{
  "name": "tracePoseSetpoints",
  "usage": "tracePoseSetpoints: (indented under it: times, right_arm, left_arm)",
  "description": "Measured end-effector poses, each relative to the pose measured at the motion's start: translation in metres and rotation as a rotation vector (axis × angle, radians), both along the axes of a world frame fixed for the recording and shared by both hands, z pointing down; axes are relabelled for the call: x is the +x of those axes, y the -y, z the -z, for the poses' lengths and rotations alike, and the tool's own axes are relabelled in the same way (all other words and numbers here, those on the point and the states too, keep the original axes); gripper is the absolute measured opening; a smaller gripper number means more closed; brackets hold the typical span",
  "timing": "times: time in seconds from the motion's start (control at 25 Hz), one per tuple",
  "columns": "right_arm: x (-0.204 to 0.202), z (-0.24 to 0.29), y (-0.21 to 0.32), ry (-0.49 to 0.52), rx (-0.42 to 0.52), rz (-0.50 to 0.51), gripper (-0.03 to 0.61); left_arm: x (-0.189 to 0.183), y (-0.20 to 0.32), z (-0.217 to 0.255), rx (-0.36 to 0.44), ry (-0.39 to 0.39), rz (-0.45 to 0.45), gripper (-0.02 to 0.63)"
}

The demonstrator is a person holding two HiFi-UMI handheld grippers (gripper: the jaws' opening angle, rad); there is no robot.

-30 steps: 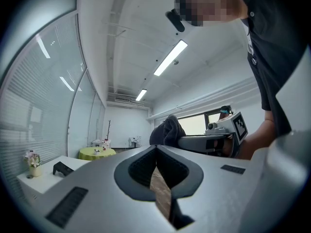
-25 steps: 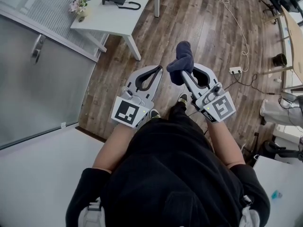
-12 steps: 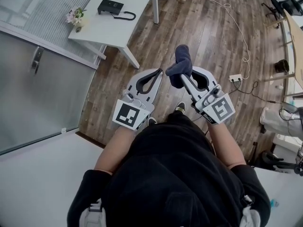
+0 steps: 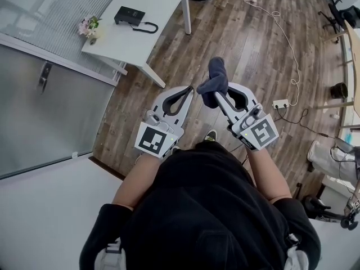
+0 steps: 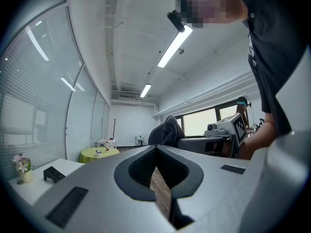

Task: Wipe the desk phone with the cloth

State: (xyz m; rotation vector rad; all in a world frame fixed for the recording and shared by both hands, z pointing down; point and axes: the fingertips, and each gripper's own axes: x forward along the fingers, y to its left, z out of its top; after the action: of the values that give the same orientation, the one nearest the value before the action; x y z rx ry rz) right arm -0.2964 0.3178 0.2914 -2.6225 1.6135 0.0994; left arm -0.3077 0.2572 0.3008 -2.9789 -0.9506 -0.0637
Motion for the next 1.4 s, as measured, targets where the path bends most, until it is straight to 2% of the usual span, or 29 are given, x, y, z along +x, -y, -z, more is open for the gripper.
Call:
tracePoseSetpoints:
  times: [0.44,0.64,0.84,1.24,1.4]
  right_arm:
    - [0.031,0.0,-0.046,-0.001,-0.01,0.056,0.078]
    - [0.043,-0.005,-0.055,0.006,-0.007,0.052,0.078]
    - [0.061,-0.01,-0.05,0.012,-0.014,0.04,0.078]
    - [0.137,-0.007,-0.018,-0.008,-0.048,0.011,0.078]
    - [0.172,-0.005,0.008,-0.016,-0.059,0.013,0.078]
  left_arm:
    - [0.032,-0.051,-0.007,0.026,0.019,0.01,0.011]
    - [0.044,-0.056,-0.009,0.048,0.044,0.03,0.011]
    - [0.061,-0.051,-0.014,0.038,0.03,0.012,0.011]
    - [0.138,-0.024,-0.014,-0.006,-0.002,-0.023,0.011]
    - [0.174,0.004,-0.01,-0.028,-0.007,-0.008,0.011]
